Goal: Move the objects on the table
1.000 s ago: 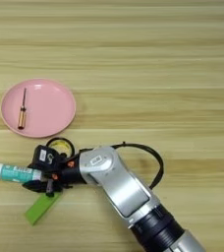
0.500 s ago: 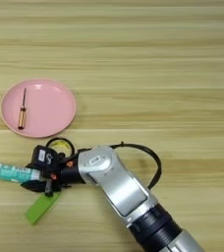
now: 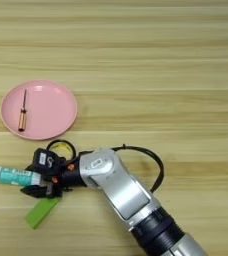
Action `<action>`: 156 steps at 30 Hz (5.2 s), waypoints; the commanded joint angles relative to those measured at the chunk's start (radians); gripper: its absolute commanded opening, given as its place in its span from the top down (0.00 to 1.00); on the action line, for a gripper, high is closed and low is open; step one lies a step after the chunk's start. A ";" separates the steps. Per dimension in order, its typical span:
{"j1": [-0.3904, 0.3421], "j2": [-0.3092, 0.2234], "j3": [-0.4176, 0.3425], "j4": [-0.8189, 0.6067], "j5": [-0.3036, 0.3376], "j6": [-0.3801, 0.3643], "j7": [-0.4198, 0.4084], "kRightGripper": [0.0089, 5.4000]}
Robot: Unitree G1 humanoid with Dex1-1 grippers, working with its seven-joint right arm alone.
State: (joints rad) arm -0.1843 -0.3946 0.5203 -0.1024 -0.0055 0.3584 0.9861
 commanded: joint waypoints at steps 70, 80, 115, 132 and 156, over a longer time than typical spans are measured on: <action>-0.071 0.138 -0.234 -0.080 0.193 -0.014 -0.119 0.01; -0.095 0.170 -0.267 -0.065 0.217 -0.006 -0.162 0.01; -0.240 0.267 -0.416 0.057 0.223 -0.025 -0.403 0.01; -0.315 0.265 -0.433 0.155 0.180 -0.049 -0.483 0.01; -0.368 0.274 -0.400 0.328 0.084 -0.061 -0.539 0.01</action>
State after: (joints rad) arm -0.4623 -0.1198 0.1215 0.2444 0.0957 0.3425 0.4645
